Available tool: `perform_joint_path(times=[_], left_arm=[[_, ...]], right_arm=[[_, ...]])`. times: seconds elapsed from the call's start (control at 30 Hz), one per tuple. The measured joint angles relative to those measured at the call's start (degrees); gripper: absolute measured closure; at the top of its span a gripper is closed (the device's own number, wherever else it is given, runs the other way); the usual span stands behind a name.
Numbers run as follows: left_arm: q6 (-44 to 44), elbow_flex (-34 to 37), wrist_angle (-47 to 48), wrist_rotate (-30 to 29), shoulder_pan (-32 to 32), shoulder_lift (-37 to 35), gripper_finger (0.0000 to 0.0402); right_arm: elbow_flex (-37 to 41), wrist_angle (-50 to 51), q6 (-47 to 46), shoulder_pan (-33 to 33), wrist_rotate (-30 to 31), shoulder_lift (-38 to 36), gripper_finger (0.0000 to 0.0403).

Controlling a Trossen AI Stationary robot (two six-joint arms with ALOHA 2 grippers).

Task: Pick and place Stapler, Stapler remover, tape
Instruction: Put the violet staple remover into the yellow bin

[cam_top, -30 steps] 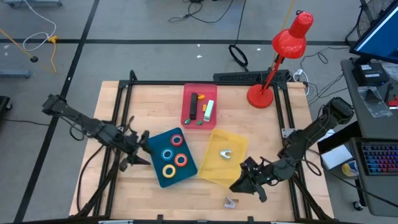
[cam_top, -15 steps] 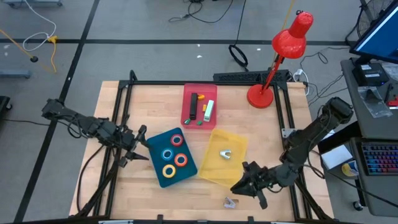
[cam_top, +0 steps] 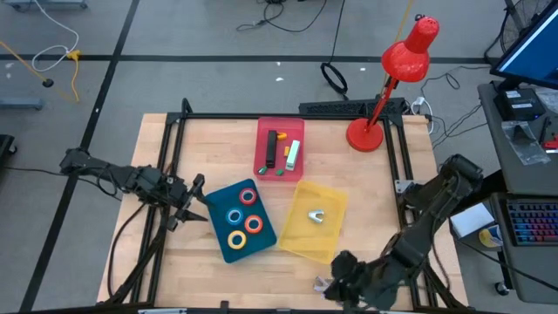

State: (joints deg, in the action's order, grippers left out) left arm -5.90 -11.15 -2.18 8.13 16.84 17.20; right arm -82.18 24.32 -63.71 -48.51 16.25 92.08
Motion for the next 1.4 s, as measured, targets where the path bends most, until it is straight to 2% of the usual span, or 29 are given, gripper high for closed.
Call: perform_joint_path(times=[0.23, 0.37, 0.6, 1.4], left_arm=[[-4.6, 7.4, -1.4, -0.6, 0.2, -6.1, 0.0204], [-4.8, 9.6, -2.1, -0.8, 0.2, -7.6, 0.0204], [-5.3, 10.3, -0.9, -2.5, 0.2, -7.5, 0.0204], [-6.1, 10.3, -1.0, -2.7, 0.2, -7.5, 0.0204]], right_arm=[[-0.9, 1.1, -12.7, 0.4, -9.1, 7.1, 0.0358], [-0.9, 2.0, -16.7, 0.4, -9.3, 9.0, 0.0358], [-0.9, 10.6, -22.2, 0.6, -8.9, 10.3, 0.0358], [-0.7, 10.5, -20.9, 4.2, -8.9, 19.2, 0.0358]])
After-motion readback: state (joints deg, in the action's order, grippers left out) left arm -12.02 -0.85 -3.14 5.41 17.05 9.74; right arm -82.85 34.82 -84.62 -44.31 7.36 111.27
